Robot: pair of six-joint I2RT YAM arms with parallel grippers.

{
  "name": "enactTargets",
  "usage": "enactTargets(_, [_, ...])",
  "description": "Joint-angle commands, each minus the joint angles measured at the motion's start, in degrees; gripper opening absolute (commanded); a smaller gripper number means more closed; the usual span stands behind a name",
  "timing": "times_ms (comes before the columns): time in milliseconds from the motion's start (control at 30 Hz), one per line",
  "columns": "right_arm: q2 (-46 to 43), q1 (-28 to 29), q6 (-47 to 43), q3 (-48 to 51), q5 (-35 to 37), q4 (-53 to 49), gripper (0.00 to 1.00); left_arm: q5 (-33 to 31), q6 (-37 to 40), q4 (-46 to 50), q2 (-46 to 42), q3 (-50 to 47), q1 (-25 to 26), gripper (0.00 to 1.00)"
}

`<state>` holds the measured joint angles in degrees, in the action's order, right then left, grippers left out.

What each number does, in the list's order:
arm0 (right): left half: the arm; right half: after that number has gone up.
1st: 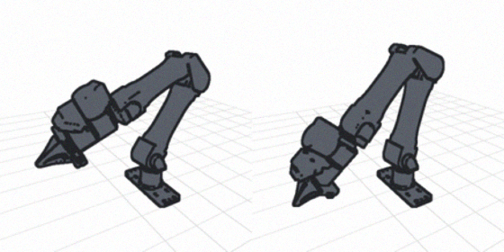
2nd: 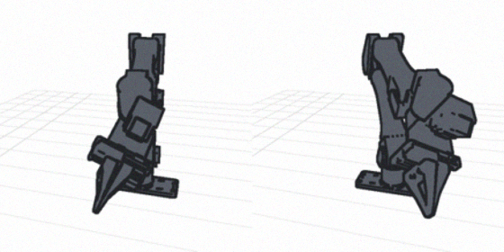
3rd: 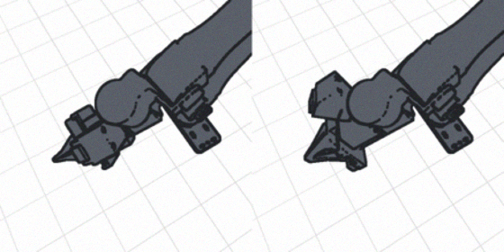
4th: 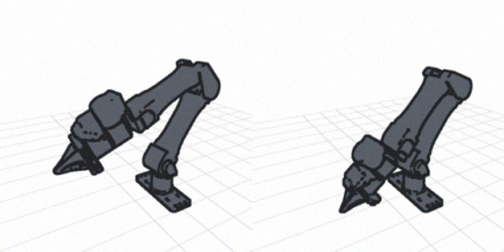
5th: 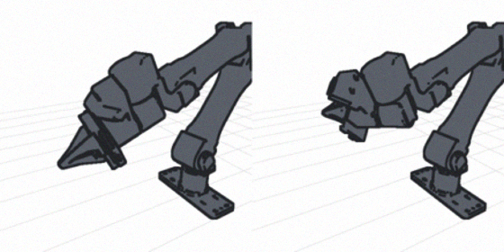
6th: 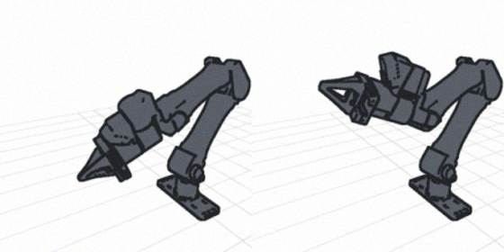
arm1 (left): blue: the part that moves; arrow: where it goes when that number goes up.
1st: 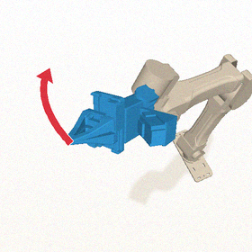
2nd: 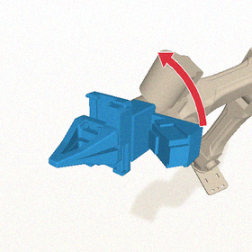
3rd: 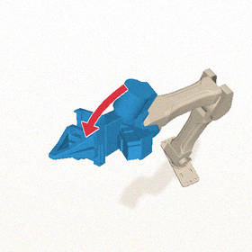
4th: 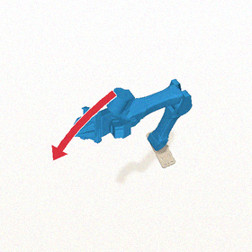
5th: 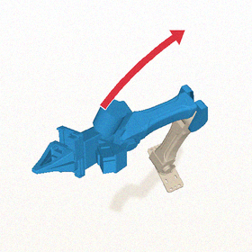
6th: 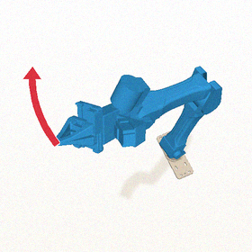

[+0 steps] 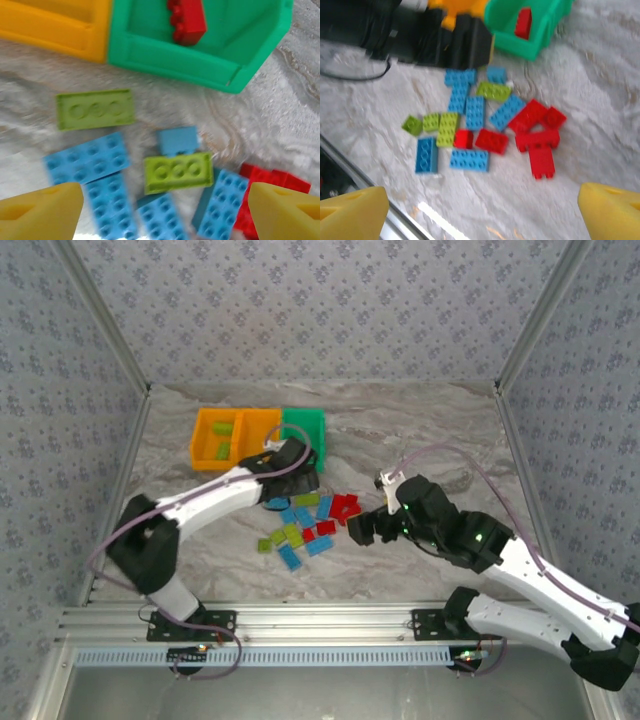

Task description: Sort the legos into containers by color

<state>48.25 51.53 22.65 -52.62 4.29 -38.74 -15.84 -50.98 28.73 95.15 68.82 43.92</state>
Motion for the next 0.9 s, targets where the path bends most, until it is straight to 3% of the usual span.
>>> enactTargets(0, [-2.17, 0.15, 2.14, 1.03, 2.91, -4.35, 1.0, -3.19, -3.51, 0.51, 5.58, 5.34, 0.81, 0.83])
enactTargets(167, [-1.7, -0.2, 2.65, 0.28, 6.36, -4.68, 1.0, -1.83, -4.21, 2.59, 13.69, 10.82, 0.26, 0.76])
enactTargets(400, [-1.81, -0.49, 3.61, 1.14, 6.87, -4.49, 1.0, -0.42, -4.43, 2.17, 18.07, 11.13, -0.85, 0.62])
enactTargets(600, [-1.98, -0.59, 4.18, 1.44, 6.7, -4.55, 1.0, 0.05, -4.67, 1.81, 19.78, 10.89, -0.97, 0.54])
enactTargets(767, [-1.97, -0.55, 4.99, 1.31, 4.87, -3.91, 1.0, 0.36, -3.49, 2.62, 19.33, 11.05, -1.02, 0.34])
enactTargets(867, [-2.32, -0.48, 5.28, 0.78, 3.3, -3.32, 1.0, -0.43, -1.68, 4.37, 15.4, 11.54, -1.03, 0.3])
